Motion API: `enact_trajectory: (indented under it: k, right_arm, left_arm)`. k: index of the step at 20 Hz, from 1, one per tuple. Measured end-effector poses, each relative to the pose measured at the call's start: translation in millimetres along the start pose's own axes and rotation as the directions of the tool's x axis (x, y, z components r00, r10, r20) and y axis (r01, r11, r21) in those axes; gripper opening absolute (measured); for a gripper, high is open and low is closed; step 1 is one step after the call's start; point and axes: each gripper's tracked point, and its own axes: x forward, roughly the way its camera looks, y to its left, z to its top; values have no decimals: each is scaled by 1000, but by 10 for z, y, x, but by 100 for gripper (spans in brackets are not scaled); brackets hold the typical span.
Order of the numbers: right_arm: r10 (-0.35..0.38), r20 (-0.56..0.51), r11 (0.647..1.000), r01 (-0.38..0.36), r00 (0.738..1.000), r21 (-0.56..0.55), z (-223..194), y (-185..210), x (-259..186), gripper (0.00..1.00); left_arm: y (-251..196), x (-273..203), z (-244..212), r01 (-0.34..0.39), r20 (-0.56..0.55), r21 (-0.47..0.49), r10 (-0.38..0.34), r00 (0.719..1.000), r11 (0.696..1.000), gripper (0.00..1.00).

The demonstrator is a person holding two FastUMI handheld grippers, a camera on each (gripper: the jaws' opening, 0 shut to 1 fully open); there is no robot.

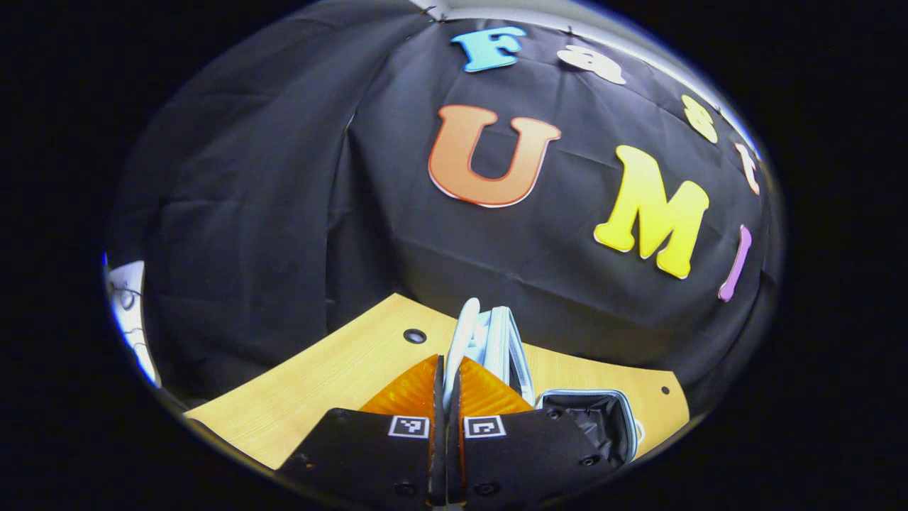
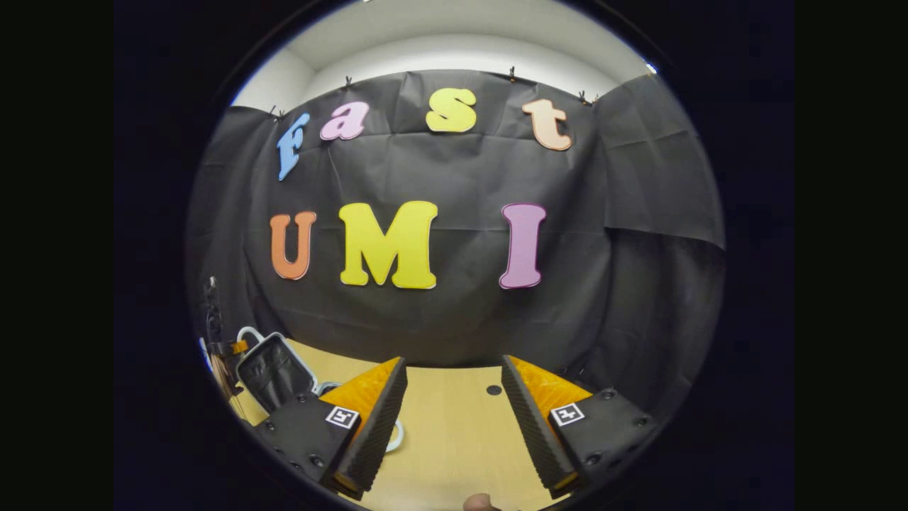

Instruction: First open the suitcase, pack the skin care products into it, and then close the suitcase.

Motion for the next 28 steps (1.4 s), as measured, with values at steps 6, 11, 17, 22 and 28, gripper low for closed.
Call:
enact_trajectory:
  k: [6,11,17,22,28]
  right_arm:
    - [44,2,999,-44,999,-12,-65,-483,28,80]
    - [68,-7,997,-68,998,-24,-137,-761,115,80]
    - [66,-18,996,-67,998,-52,-228,-894,160,78]
    - [61,-28,995,-63,998,-76,-282,-924,97,79]
    - [49,-48,991,-54,998,-122,-399,-962,47,80]
  left_arm:
    - [-611,-260,120,-25,75,121,16,997,992,4]
    - [-1281,-424,88,-27,124,263,-6,992,964,4]
    - [-2288,-532,-272,42,137,387,-103,985,921,4]
    - [-3026,-493,-890,133,49,389,-165,985,912,4]
    - [-3444,-354,-1542,189,-51,459,-187,981,868,4]
